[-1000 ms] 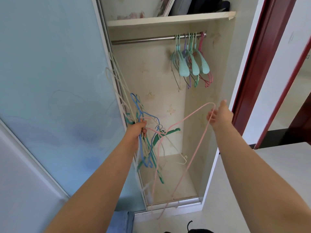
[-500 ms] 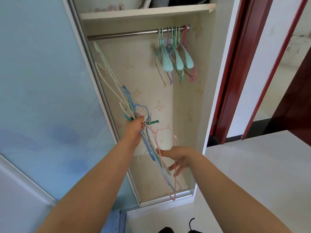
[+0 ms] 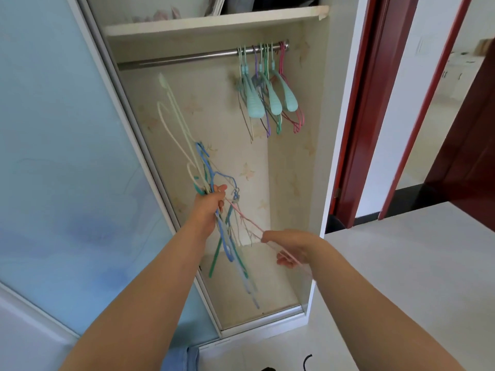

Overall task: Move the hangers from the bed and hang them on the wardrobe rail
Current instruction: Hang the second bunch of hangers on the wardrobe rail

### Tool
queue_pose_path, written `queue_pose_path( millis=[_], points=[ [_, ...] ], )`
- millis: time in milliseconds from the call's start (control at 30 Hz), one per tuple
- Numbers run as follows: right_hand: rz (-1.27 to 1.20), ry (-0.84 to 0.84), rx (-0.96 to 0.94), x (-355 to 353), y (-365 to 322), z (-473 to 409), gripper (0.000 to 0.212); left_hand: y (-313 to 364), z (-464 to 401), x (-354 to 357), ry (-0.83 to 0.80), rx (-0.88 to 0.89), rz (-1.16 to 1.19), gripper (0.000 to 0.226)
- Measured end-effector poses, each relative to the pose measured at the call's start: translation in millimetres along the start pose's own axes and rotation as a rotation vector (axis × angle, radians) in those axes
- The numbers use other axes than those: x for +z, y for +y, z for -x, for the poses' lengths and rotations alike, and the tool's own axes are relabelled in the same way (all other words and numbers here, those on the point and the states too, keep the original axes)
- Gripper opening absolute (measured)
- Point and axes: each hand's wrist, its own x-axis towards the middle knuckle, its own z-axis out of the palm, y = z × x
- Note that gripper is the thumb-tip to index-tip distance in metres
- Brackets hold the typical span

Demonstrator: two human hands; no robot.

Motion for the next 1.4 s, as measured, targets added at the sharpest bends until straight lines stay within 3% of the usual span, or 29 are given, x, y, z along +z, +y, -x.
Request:
queue_pose_path(
  millis=[100,167,467,533,667,800,900,1033,1167,1267,1400],
  points=[
    [-0.106,0.066,-0.058,-14.8,-4.4,-2.9,0.061,0.6,-11.1,-7.6,-0.072,-0.054,-0.059,0.031],
    [-0.182,0.087,-0.129,-16.0,-14.8,-4.1,0.063,-2.8,-18.4,-10.7,-0.078,-0.073,-0.054,0.023],
    [-0.293,0.122,-0.45,-23.4,-111.0,-23.0,0.049,29.9,-42.3,-23.9,-0.021,-0.028,-0.043,0.022],
    [-0.34,0.091,-0.481,-28.7,-149.2,-34.1,0.058,43.7,-46.5,-25.3,-0.009,-0.01,-0.063,0.026],
    [-0.494,0.03,-0.485,-43.6,-228.1,-50.8,0.081,71.4,-55.5,-31.8,0.022,0.034,-0.082,0.026],
    [-0.555,0.013,-0.513,-57.8,-293.4,-60.0,0.08,88.4,-59.5,-41.5,0.041,0.057,-0.091,0.015],
    [-0.537,0.033,-0.491,-60.9,-322.8,-64.1,0.081,86.8,-62.1,-49.4,0.053,0.072,-0.084,0.02],
    [-0.511,0.088,-0.464,-68.4,-345.6,-75.6,0.08,80.2,-67.0,-63.6,0.07,0.075,-0.121,0.013],
    [-0.586,0.061,-0.441,-69.4,-360.7,-89.4,0.073,77.0,-72.7,-81.9,-0.018,0.087,-0.181,0.011],
    [-0.596,0.065,-0.429,-63.8,-360.0,-102.0,0.063,73.3,-73.7,-91.9,-0.057,0.11,-0.194,0.02],
    [-0.596,0.118,-0.421,-64.7,-342.6,-124.2,0.069,73.1,-68.0,-95.0,-0.121,0.105,-0.245,0.017]
  ],
)
